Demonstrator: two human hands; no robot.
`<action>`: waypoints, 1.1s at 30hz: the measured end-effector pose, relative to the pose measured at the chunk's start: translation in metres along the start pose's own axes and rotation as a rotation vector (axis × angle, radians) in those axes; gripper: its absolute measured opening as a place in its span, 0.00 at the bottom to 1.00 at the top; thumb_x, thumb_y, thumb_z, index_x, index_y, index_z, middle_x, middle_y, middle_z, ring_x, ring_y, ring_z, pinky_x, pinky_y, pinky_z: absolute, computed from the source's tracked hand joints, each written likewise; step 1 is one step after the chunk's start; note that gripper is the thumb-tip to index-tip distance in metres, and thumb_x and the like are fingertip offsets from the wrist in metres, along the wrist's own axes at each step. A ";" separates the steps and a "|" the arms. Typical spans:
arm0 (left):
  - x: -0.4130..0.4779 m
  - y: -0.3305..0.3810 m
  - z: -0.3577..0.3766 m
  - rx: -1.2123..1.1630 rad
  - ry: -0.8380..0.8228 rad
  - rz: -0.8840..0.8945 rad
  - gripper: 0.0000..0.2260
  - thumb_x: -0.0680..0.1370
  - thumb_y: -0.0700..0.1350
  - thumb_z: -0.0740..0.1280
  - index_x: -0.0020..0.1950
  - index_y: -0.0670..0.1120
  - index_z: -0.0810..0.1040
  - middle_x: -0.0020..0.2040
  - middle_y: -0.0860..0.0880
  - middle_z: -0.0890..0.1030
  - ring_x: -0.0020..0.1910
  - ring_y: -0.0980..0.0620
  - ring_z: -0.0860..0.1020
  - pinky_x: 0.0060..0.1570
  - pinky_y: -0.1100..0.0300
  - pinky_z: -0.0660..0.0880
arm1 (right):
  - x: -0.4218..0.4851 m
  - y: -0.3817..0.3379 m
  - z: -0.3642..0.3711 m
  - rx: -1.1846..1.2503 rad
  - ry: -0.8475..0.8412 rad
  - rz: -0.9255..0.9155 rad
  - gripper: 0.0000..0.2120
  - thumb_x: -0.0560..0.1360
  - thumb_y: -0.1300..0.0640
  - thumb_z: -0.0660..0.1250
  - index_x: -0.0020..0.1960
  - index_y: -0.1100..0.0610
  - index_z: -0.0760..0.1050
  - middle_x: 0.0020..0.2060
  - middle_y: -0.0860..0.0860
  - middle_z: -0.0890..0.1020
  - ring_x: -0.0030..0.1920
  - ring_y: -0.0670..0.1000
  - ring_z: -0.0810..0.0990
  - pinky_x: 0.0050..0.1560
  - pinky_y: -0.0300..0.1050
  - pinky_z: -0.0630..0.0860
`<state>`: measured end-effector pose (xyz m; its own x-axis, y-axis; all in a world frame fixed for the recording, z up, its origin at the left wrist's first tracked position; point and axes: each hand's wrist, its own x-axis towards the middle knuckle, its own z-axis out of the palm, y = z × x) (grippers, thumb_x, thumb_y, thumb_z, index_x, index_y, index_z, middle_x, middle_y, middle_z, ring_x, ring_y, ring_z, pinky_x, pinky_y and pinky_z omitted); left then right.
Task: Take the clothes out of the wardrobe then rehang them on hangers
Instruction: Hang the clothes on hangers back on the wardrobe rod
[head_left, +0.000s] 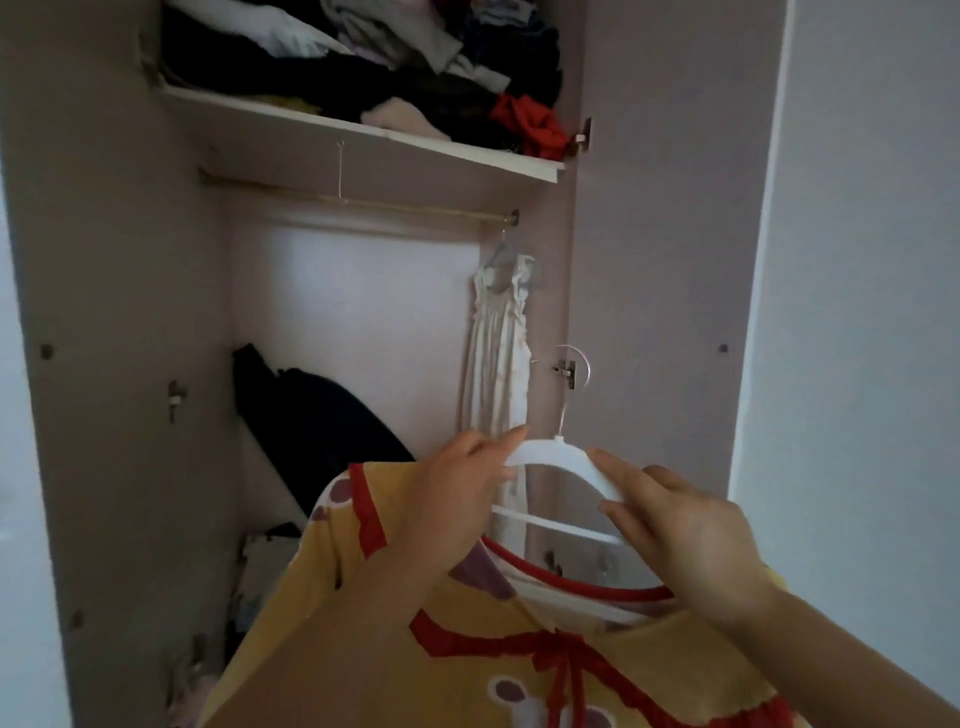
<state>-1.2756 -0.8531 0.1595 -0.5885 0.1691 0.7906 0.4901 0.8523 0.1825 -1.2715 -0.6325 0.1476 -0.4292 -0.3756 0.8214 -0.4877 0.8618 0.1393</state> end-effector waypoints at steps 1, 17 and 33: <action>0.010 -0.013 0.004 -0.013 0.019 0.007 0.20 0.80 0.42 0.61 0.71 0.56 0.67 0.50 0.50 0.75 0.42 0.56 0.71 0.44 0.61 0.73 | 0.014 0.004 0.015 0.016 0.008 -0.013 0.19 0.74 0.49 0.63 0.65 0.47 0.69 0.31 0.45 0.76 0.23 0.45 0.72 0.21 0.32 0.61; 0.206 -0.262 0.109 0.001 0.072 -0.089 0.19 0.81 0.47 0.58 0.72 0.56 0.65 0.48 0.55 0.68 0.49 0.54 0.72 0.49 0.63 0.70 | 0.248 0.050 0.260 -0.041 0.071 -0.174 0.20 0.76 0.47 0.53 0.63 0.51 0.71 0.33 0.47 0.75 0.26 0.49 0.74 0.17 0.40 0.65; 0.395 -0.373 0.206 -0.027 0.021 -0.128 0.24 0.80 0.41 0.58 0.75 0.50 0.57 0.73 0.51 0.62 0.72 0.52 0.60 0.70 0.59 0.59 | 0.478 0.147 0.388 -0.297 -0.028 -0.055 0.20 0.81 0.51 0.51 0.73 0.47 0.55 0.54 0.52 0.72 0.53 0.54 0.75 0.38 0.44 0.70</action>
<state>-1.8233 -1.0023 0.2836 -0.6340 0.0498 0.7717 0.4297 0.8524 0.2980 -1.8431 -0.8175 0.3462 -0.4309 -0.4302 0.7932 -0.2692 0.9003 0.3421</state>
